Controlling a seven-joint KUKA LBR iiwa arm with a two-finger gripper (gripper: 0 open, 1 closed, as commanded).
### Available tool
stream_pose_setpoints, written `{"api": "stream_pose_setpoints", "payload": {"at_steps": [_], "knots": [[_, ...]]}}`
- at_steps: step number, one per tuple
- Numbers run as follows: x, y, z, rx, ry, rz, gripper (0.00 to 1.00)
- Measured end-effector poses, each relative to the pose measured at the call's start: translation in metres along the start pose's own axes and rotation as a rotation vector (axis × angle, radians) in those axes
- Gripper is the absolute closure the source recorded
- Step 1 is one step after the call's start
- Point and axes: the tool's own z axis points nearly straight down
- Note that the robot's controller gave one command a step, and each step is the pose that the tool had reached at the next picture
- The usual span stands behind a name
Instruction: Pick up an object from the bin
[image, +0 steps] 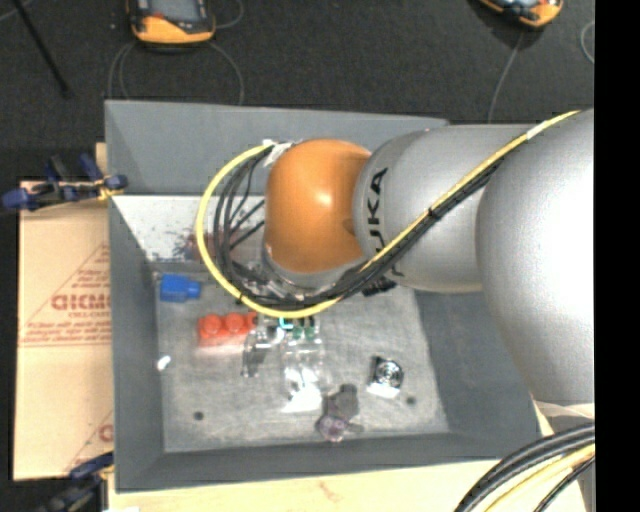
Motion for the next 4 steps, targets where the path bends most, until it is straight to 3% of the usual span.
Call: {"api": "stream_pose_setpoints", "payload": {"at_steps": [1, 2, 3, 4], "knots": [[-0.021, -0.006, 0.079, 0.0, -0.012, -0.215, 0.0], [-0.025, -0.005, 0.074, -0.004, -0.024, -0.211, 1.0], [-0.021, 0.008, -0.041, 0.001, -0.016, -0.272, 1.0], [-0.035, 0.009, -0.145, 0.003, -0.017, -0.549, 1.0]]}}
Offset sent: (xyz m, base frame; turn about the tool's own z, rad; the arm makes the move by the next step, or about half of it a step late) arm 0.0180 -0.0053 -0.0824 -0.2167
